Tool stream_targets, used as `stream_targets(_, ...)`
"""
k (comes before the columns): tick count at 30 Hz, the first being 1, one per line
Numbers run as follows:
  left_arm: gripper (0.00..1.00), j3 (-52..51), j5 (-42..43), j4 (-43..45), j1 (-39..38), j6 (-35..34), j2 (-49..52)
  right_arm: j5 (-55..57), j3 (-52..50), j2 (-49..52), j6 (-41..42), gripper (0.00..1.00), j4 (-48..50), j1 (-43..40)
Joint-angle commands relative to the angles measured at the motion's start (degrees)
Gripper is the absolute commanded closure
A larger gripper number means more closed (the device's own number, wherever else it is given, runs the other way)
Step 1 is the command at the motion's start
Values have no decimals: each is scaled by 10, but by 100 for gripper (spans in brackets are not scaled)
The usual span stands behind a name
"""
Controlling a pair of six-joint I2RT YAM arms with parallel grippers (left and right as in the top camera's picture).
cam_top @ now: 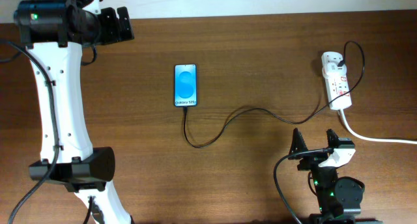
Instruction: Plug charger to phone and switch on socket
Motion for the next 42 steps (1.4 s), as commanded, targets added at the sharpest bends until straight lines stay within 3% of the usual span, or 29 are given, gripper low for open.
stream_targets(1, 1, 2, -6, 1, 1, 3, -1, -13, -3, -5, 4, 2, -2, -3)
stream_targets(11, 1, 2, -7, -10, 2, 4, -1, -13, -3, -5, 4, 2, -2, -3)
stream_targets(15, 1, -63, -35, 29, 2, 35, -76, -13, -3, -5, 4, 2, -2, -3)
stream_targets(21, 1, -508, -16, 399, 8, 150, -373, -13, -3, -5, 4, 2, -2, -3)
stream_targets(23, 1, -668, 29, 518, 24, 191, -471, -13, -3, -5, 4, 2, -2, -3)
stream_targets(29, 1, -1150, 40, 881, 40, 207, -774, -13, -3, -5, 4, 2, -2, -3)
stream_targets(33, 1, -1358, 40, 932, 40, 207, -978, -13, -3, -5, 4, 2, -2, -3)
stream_targets(39, 1, -1460, 30, 925, 39, 207, -1093, -13, -3, -5, 4, 2, -2, -3)
stream_targets(42, 0, -1467, -15, 885, 19, 207, -1119, -13, -3, -5, 4, 2, -2, -3)
